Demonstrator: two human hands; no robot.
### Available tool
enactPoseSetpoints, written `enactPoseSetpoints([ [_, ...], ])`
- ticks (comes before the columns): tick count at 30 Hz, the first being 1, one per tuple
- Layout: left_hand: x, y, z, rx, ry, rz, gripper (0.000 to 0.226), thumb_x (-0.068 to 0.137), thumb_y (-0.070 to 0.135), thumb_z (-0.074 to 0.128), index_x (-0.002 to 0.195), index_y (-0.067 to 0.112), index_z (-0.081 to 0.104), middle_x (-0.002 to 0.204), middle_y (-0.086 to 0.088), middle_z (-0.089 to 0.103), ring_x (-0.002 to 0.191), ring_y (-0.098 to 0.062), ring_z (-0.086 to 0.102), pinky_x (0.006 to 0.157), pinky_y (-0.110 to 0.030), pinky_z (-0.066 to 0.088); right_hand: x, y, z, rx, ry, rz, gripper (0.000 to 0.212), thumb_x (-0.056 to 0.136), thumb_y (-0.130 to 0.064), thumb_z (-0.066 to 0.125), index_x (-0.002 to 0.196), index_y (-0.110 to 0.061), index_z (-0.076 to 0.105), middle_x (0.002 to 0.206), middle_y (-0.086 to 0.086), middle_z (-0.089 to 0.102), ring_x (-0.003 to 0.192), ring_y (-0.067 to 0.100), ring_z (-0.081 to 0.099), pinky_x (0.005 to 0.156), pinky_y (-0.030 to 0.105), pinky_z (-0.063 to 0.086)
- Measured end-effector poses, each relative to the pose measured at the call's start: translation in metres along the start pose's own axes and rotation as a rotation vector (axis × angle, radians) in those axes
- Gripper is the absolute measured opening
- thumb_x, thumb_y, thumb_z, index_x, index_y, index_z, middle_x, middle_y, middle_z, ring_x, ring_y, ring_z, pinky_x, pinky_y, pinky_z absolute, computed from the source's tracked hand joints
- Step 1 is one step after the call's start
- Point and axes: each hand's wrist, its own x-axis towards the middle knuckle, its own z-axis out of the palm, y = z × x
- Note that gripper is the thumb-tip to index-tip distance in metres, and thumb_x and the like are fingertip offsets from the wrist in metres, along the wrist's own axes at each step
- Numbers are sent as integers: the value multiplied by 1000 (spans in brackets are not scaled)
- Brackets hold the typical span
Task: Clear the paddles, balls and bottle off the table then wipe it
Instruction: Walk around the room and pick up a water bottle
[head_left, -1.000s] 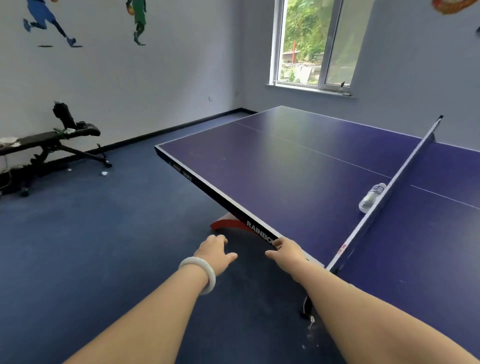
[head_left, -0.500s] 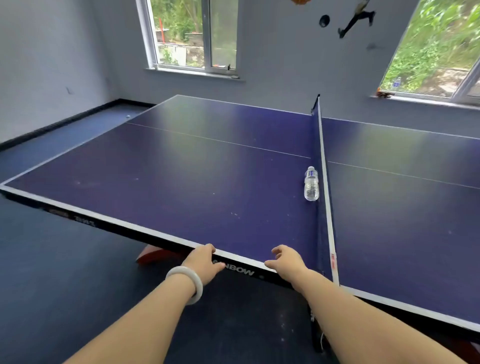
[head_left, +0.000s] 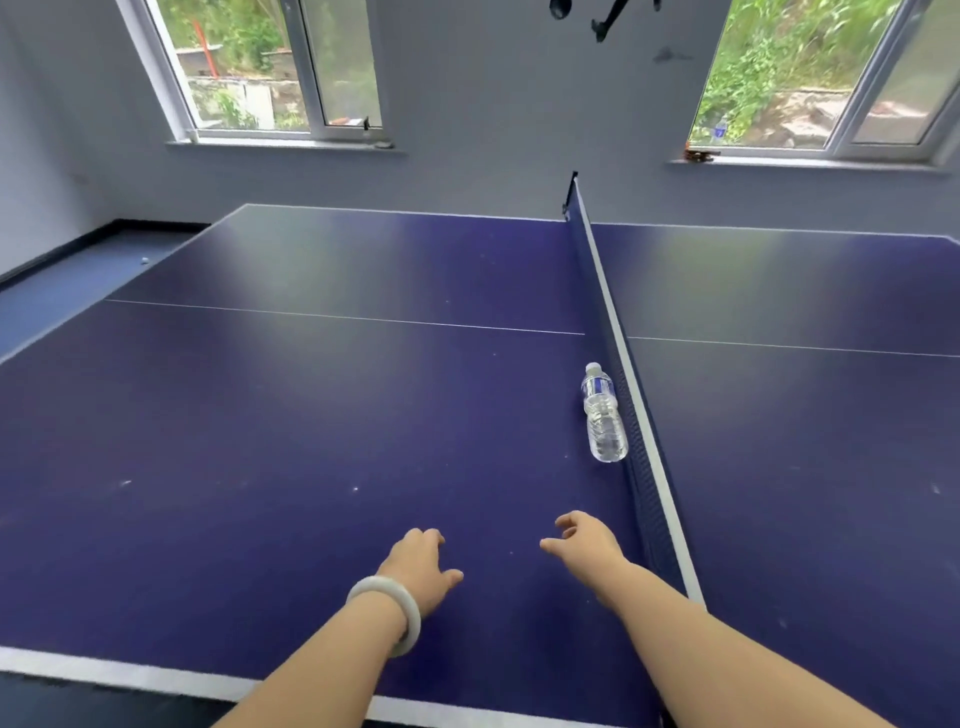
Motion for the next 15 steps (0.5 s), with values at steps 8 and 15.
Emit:
enactPoseSetpoints([
  [8, 106, 23, 28, 292, -28, 88, 70, 92, 52, 55, 149, 21, 29, 158, 1, 22, 146, -19, 20, 117, -37, 22, 82, -18, -28, 36, 88, 70, 44, 92, -26, 67, 132, -15, 53, 123, 1, 55, 101, 15, 55, 79, 26, 41],
  [15, 167, 23, 53, 342, -132, 74, 114, 81, 74, 52, 147, 29, -29, 152, 1, -41, 144, -28, -32, 117, -52, -13, 139, -37, -51, -241, 285, 2, 54, 92, -27, 66, 140, -12, 46, 144, 6, 40, 128, 24, 42, 102, 32, 38],
])
